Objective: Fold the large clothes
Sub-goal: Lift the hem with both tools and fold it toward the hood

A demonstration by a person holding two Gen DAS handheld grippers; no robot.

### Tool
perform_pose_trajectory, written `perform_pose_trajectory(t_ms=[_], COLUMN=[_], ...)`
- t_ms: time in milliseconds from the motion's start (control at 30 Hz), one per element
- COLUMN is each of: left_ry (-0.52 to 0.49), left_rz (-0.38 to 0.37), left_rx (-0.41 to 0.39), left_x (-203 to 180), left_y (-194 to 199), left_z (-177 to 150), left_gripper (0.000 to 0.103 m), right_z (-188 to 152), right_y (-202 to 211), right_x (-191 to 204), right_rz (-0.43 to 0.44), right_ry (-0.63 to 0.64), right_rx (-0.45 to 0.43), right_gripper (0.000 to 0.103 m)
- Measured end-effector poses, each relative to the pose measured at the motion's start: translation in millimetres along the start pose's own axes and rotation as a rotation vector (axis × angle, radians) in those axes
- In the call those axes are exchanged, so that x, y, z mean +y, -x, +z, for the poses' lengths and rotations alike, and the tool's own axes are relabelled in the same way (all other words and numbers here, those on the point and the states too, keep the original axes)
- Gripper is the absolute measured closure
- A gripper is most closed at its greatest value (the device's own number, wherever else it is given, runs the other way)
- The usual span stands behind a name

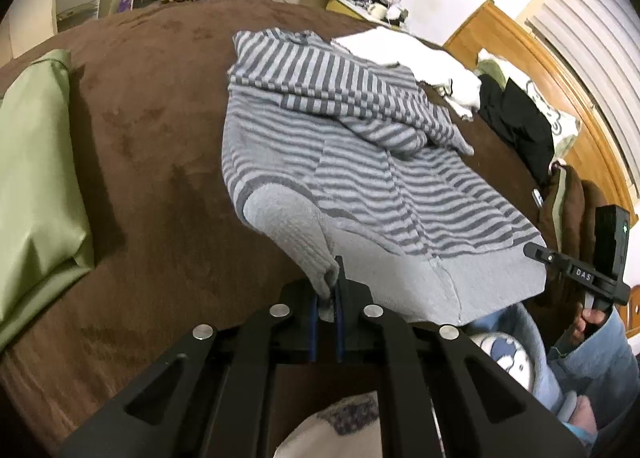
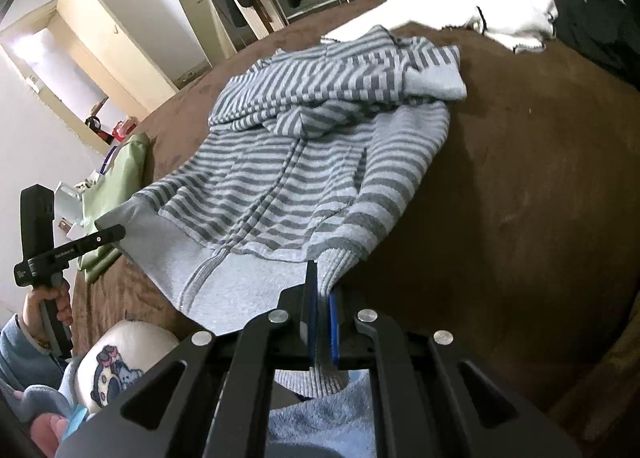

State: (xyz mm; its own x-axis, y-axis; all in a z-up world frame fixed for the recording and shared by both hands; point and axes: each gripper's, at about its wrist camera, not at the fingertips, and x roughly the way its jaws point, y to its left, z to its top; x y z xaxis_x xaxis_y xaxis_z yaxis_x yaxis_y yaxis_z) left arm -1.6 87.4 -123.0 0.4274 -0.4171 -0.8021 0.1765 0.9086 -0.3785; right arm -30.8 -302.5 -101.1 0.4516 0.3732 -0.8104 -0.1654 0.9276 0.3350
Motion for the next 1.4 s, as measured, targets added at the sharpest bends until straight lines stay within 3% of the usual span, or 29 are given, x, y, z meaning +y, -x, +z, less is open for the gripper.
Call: perform_pose_trajectory(t_ms=[267, 667, 900, 1167, 1400], left_ry=[-0.006, -0.085, -0.11, -0.092, -0.054], left_rz=[0.0, 0.072, 0.098, 0.119, 0.152], left_rx=[-0.12, -0.304, -0.307, -0.275, -0.145], left_x=[-8.7, -31.8, -31.3, -20.8, 9.9], left_y=[17.6, 4.2, -49.2, -117.3, -203.0], left_z=[43.3, 157.0, 225.8, 292.1, 323.3], left_gripper=[0.094, 0.095, 0.095, 0.095, 0.095], right_z=[42.3, 146.5, 211.9, 271.9, 305.3], right_y=[21.5, 16.1, -21.0, -84.9, -165.9], right_x=[4.0, -10.9, -33.6, -70.8, -111.0], right_rz=[-0.036, -0.074, -0.093, -0.134, -0.148], right_ry=[0.044, 0.026, 0.01, -0.049, -0.12], right_rx=[-0.093, -0.28, -0.31, -0.261, -0.141], right_gripper=[0.098, 0.098, 0.098, 0.098, 0.098])
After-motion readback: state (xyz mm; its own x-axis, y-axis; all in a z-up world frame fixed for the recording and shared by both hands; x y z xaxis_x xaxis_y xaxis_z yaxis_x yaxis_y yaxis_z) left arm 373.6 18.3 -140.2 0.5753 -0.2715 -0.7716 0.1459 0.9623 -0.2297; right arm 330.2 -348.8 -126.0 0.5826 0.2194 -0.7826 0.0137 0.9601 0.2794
